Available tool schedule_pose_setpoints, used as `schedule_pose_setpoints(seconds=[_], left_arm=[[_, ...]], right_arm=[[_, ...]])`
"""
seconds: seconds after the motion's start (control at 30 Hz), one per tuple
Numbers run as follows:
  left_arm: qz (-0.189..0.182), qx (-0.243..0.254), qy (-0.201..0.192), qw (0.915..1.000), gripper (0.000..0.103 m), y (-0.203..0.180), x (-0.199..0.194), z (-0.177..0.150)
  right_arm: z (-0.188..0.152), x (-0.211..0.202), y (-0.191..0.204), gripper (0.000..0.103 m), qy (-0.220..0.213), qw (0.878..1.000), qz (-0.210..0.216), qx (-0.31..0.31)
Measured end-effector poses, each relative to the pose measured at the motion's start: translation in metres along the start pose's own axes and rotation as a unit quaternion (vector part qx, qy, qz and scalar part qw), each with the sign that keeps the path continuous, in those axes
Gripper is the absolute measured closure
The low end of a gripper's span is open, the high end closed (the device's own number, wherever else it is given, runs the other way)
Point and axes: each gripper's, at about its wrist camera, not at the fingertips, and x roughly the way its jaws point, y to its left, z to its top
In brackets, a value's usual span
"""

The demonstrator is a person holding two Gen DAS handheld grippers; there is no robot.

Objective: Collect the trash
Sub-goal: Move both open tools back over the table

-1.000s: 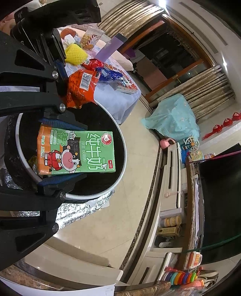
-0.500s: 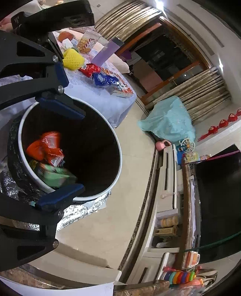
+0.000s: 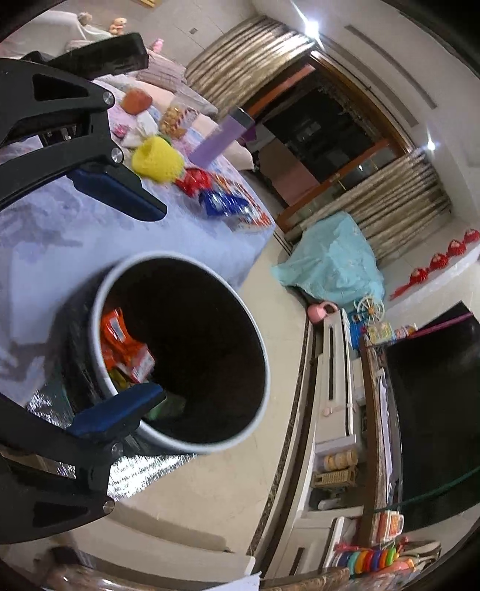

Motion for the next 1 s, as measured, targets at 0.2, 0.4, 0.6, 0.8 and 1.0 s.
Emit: schedule_pose_setpoints(seconds=[0.2, 0.4, 0.6, 0.8, 1.0], left_arm=[[0.023, -0.036, -0.008, 0.9991, 0.038, 0.038, -0.019, -0.016], [0.042, -0.070, -0.010, 0.9966, 0.037, 0.069, -0.033, -0.031], [0.055, -0.107, -0.014, 0.9926, 0.037, 0.101, -0.046, -0.044], [0.070, -0.127, -0.022, 0.9892, 0.037, 0.129, -0.053, -0.050], [0.079, -0.144, -0.024, 0.9861, 0.037, 0.152, -0.056, -0.054]], right_arm=[[-0.021, 0.010, 0.032, 0.010, 0.022, 0.999, 0.020, -0.023], [-0.044, 0.022, 0.060, 0.010, 0.041, 0.997, 0.046, -0.046], [-0.065, 0.038, 0.082, 0.010, 0.062, 0.995, 0.053, -0.060], [-0.079, 0.047, 0.104, 0.010, 0.060, 0.993, 0.052, -0.084], [-0.086, 0.063, 0.119, 0.010, 0.075, 0.992, 0.049, -0.092]])
